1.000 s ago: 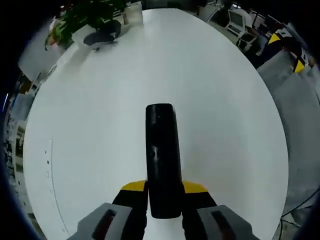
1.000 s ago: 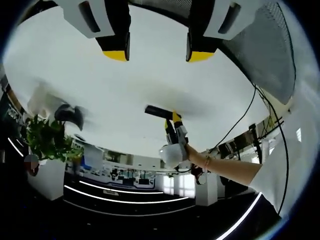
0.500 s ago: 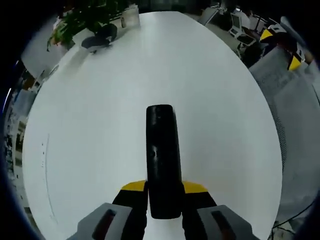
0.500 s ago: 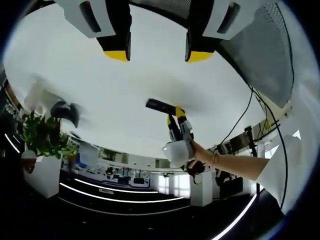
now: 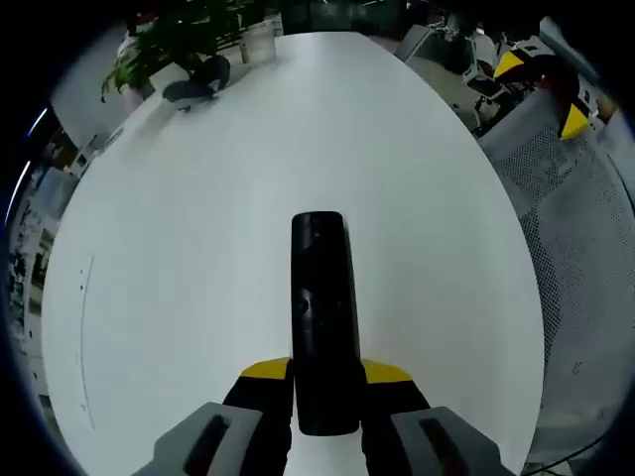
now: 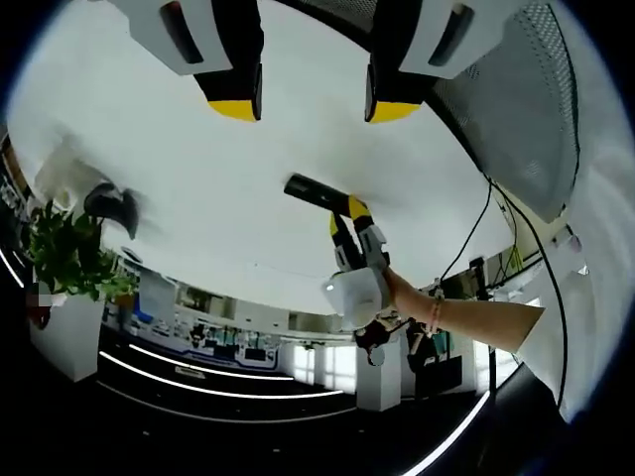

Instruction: Press the specified remote control buttons in sequence, fully releasing each button before pressing the next.

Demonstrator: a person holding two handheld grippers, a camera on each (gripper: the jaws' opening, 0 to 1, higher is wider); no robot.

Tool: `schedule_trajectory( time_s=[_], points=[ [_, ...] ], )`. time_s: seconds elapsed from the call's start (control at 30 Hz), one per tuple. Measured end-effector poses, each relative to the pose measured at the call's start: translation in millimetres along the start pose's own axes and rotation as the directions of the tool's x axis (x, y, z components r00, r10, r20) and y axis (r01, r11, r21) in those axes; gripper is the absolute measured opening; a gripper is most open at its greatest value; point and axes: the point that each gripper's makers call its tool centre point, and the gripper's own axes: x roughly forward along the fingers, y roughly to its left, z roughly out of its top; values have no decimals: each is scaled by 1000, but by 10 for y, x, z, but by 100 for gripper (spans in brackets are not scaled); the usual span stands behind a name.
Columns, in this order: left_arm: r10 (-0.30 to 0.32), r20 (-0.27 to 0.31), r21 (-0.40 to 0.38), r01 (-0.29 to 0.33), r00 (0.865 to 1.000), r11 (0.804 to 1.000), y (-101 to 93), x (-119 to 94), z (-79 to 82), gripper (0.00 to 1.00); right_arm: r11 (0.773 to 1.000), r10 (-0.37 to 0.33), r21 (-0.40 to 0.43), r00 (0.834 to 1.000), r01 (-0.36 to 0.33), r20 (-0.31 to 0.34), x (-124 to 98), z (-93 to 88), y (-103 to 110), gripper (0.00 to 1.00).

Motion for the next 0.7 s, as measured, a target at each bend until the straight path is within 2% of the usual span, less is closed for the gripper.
schedule_trajectory(
  time_s=[0.33,0.53,0.7],
  points=[
    [13,47,-50,-11,999,999,-338,-21,-36,23,996,67,-51,998,-68,-18,78,0,129,36],
    [41,97,-99,-31,994,995,-603,-35,-38,23,987,117,-101,991,-123,-65,163,-51,196,33],
    [59,129,-113,-44,990,993,-801,-43,-32,23,975,162,-139,982,-175,-102,246,-91,250,27]
  ],
)
